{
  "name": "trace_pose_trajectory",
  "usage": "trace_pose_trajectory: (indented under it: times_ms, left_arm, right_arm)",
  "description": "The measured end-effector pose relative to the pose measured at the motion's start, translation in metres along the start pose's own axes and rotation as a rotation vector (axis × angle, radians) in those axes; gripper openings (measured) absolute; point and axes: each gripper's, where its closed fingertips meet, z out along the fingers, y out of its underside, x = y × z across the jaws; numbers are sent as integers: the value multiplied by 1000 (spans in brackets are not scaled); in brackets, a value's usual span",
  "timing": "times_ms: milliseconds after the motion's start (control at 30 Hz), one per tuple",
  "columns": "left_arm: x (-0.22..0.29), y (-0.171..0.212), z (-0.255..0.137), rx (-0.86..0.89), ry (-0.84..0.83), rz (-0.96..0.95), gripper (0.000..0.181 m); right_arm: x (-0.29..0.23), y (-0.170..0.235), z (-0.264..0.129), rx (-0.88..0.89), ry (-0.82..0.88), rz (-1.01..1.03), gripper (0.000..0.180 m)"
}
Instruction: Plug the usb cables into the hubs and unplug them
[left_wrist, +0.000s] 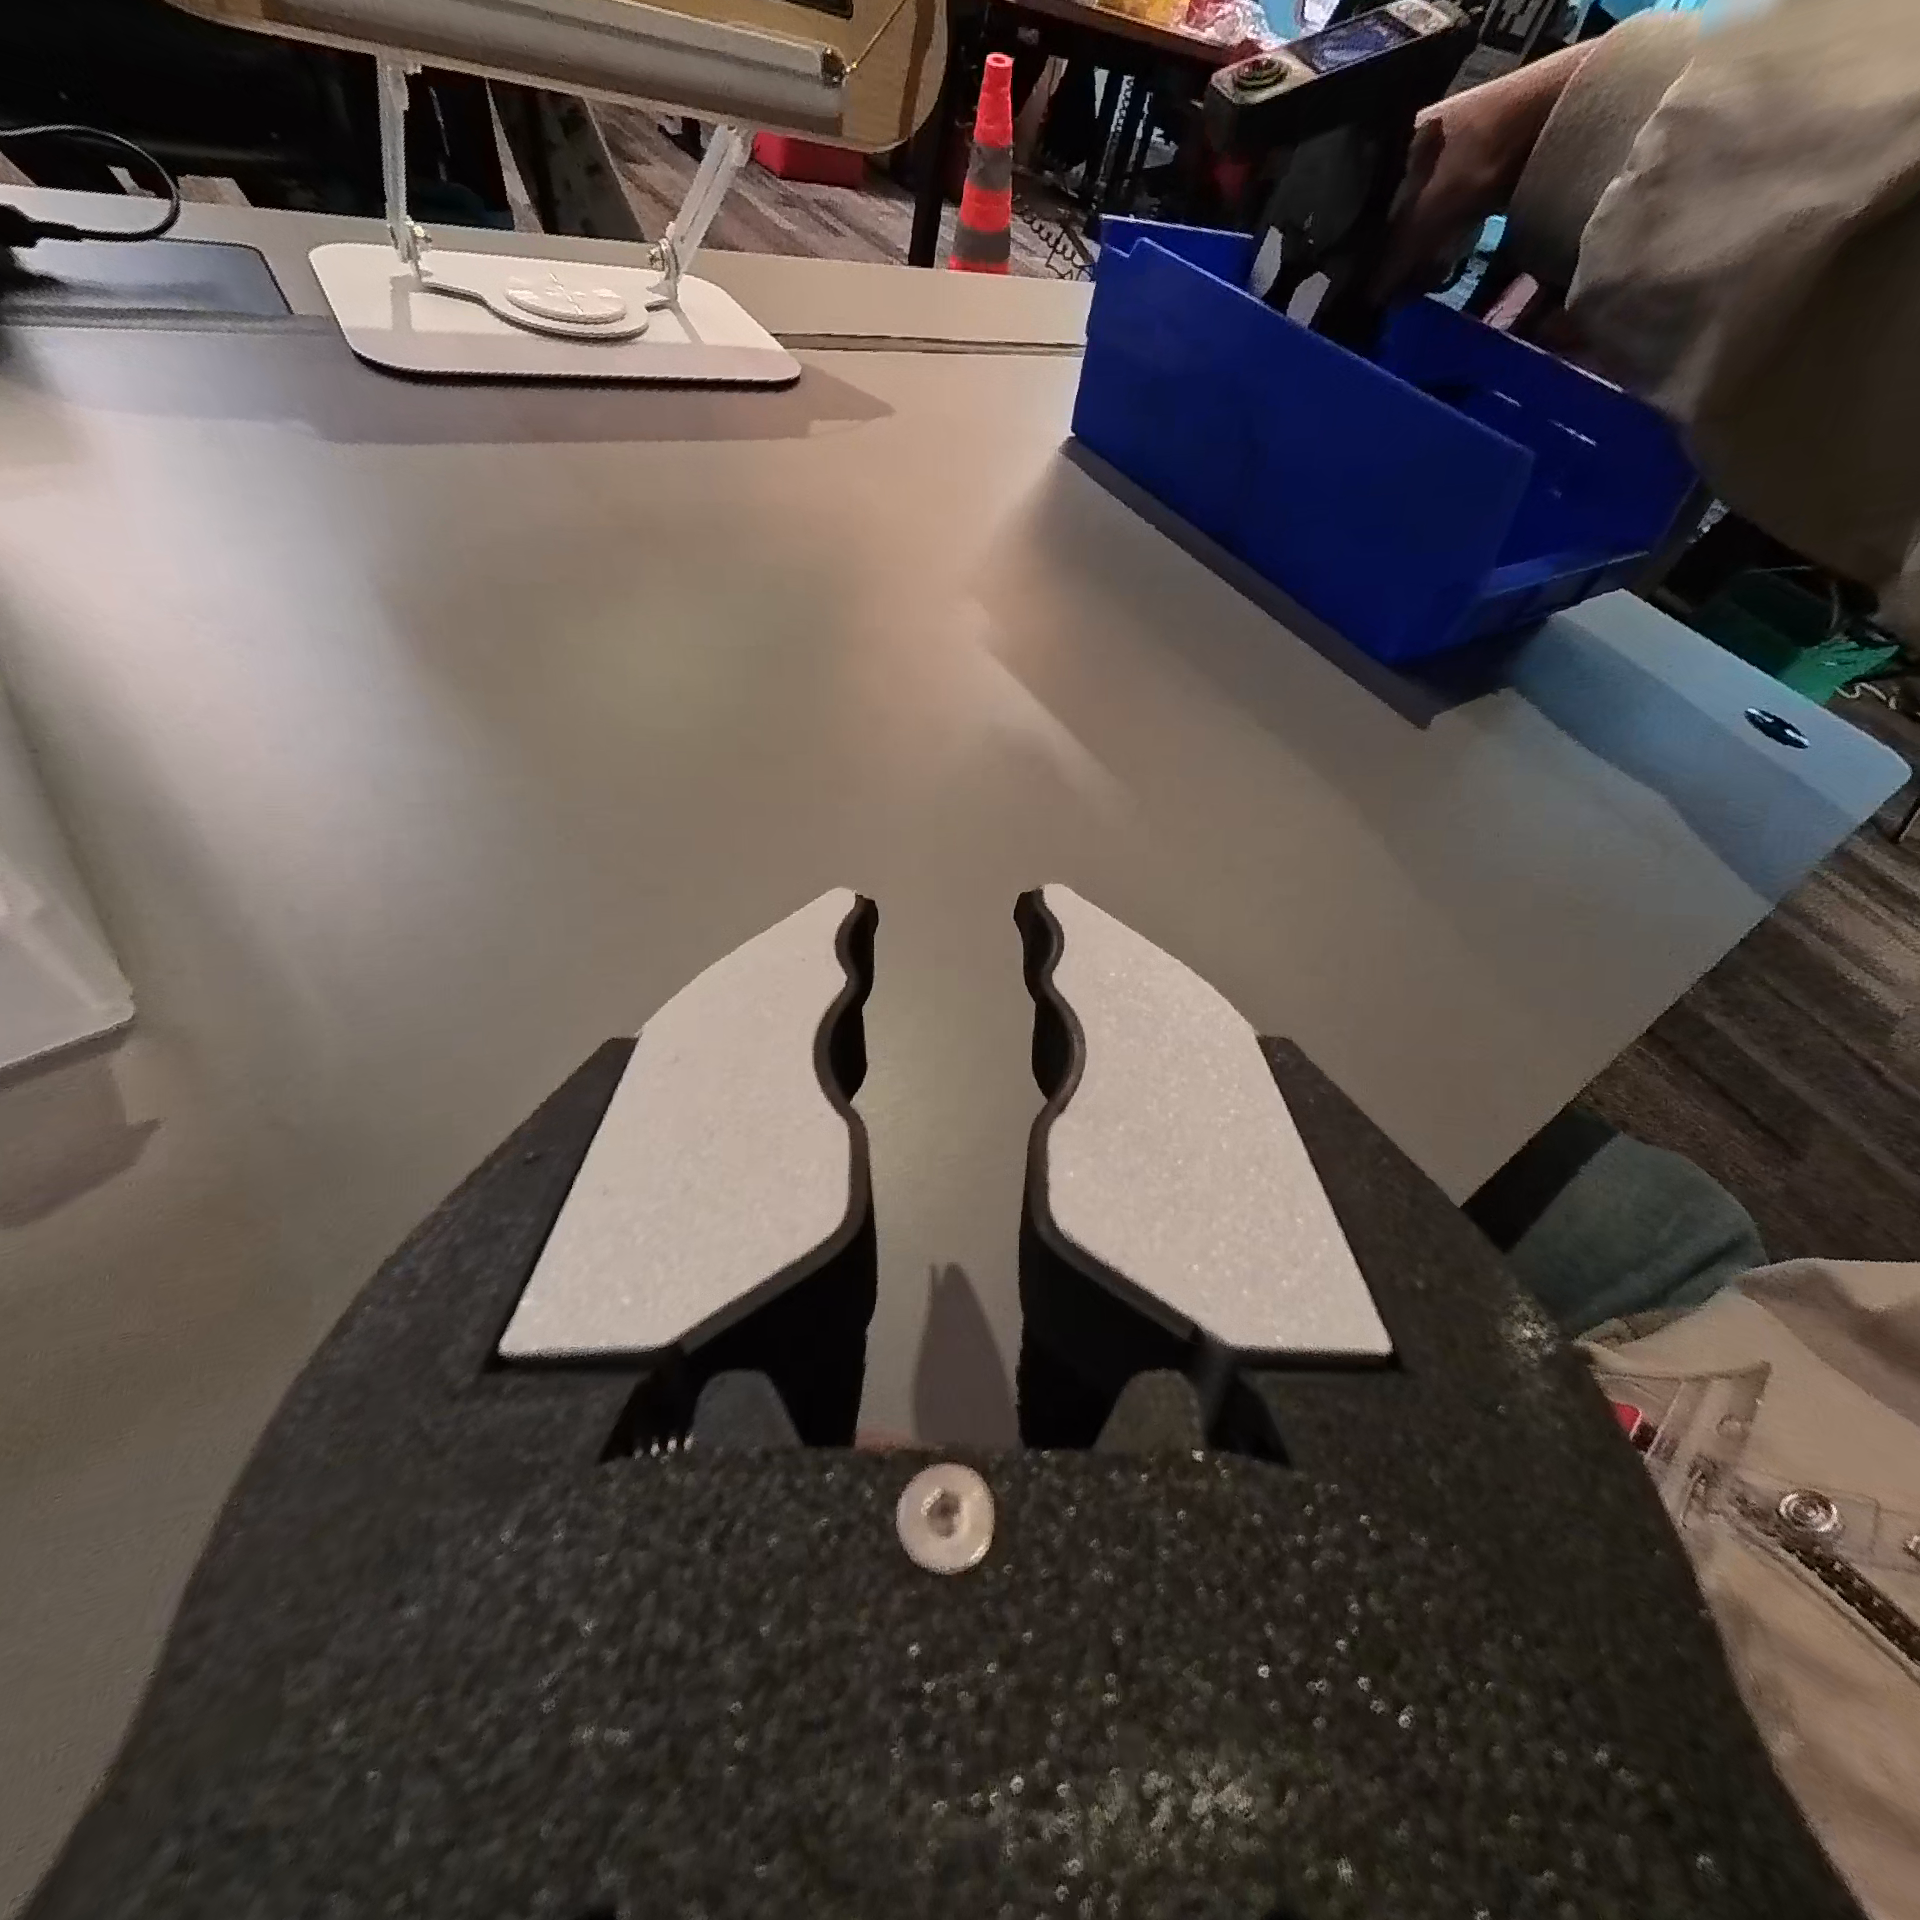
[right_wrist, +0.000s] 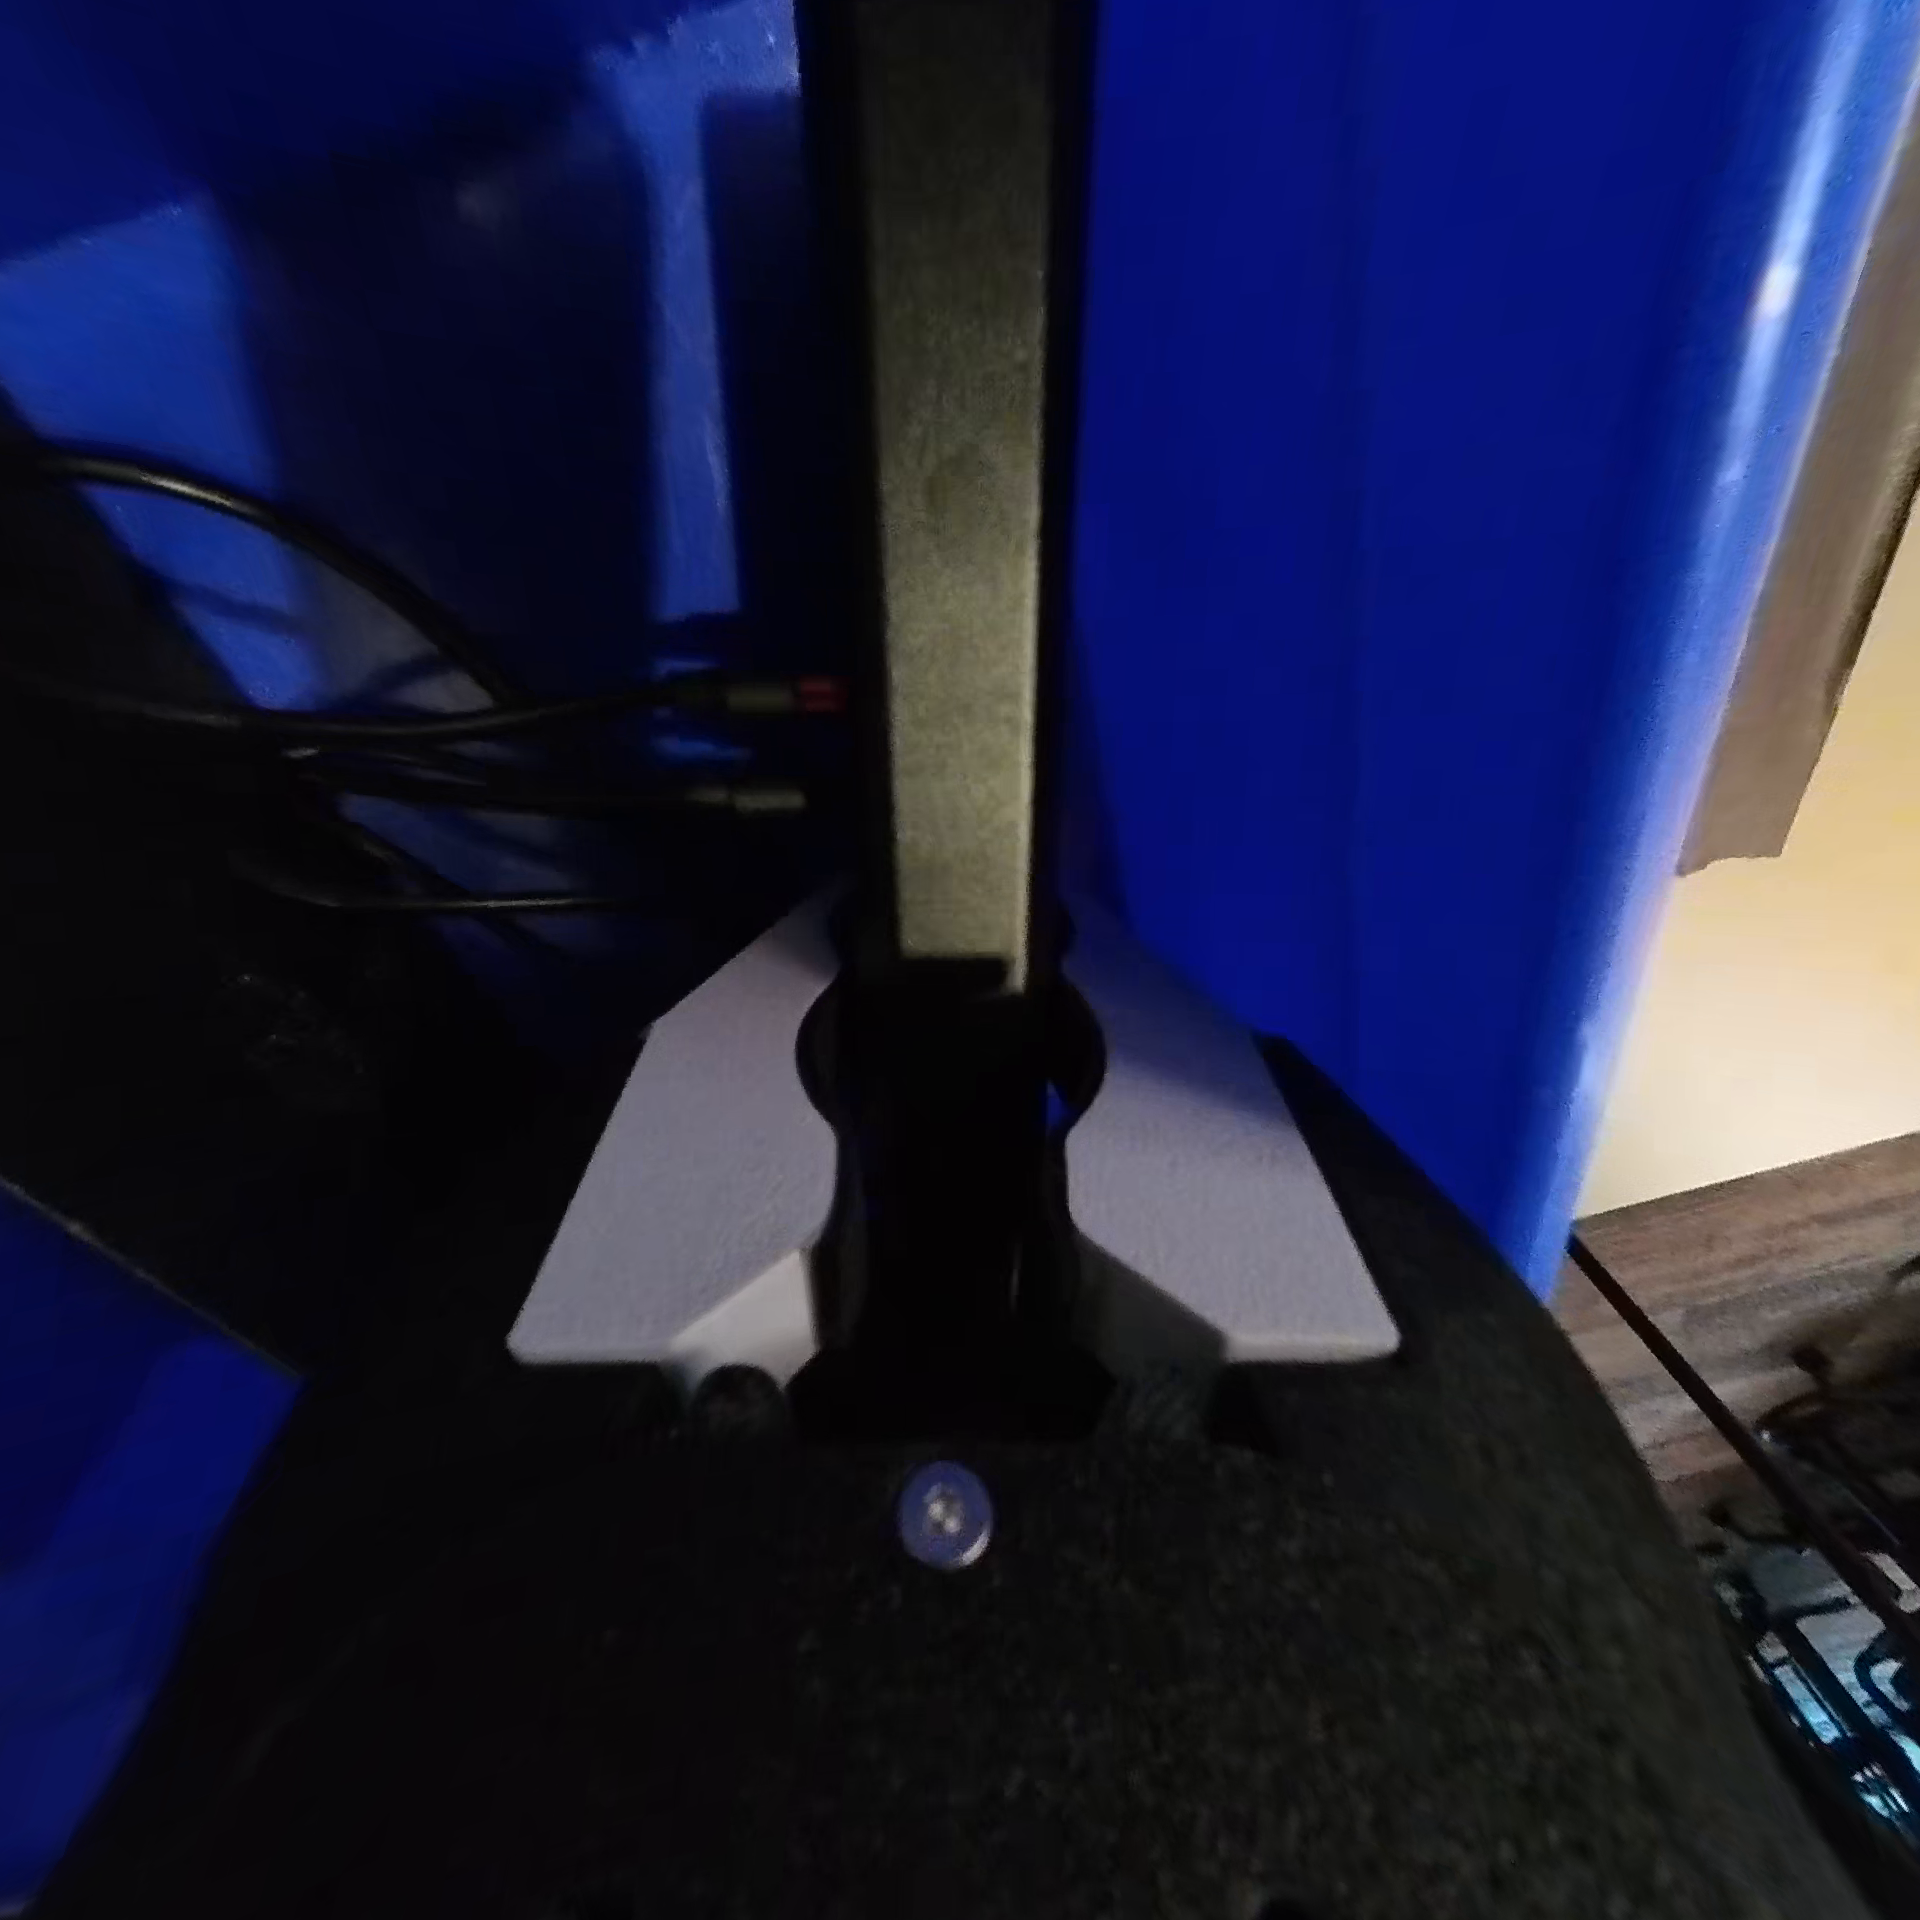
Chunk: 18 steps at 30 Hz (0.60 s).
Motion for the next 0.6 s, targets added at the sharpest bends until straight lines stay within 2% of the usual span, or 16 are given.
trace_pose_trajectory:
  times_ms: [167, 233, 300, 400, 467, 533, 600]
  left_arm:
    - [2, 1, 0, -2, 2, 5, 28]
    - [-1, -1, -3, 2, -13, 28, 28]
    - [-5, -4, -8, 22, -42, 60, 28]
    - [-17, -12, -17, 64, -101, 89, 33]
    - [-26, -19, -24, 94, -137, 104, 36]
    - [-37, -25, -35, 108, -185, 138, 35]
    - [-57, -29, -55, 122, -294, 148, 32]
  right_arm:
    - [-5, 1, -15, 32, 14, 71, 44]
    - [-2, -4, -44, 119, 67, 116, 52]
    - [5, -9, -90, 237, 188, 172, 52]
    - [-3, -16, -179, 503, 451, 292, 52]
    - [-35, -17, -228, 714, 578, 394, 51]
    - [-86, -19, -250, 925, 590, 518, 51]
    - [-137, -16, -245, 1077, 574, 678, 51]
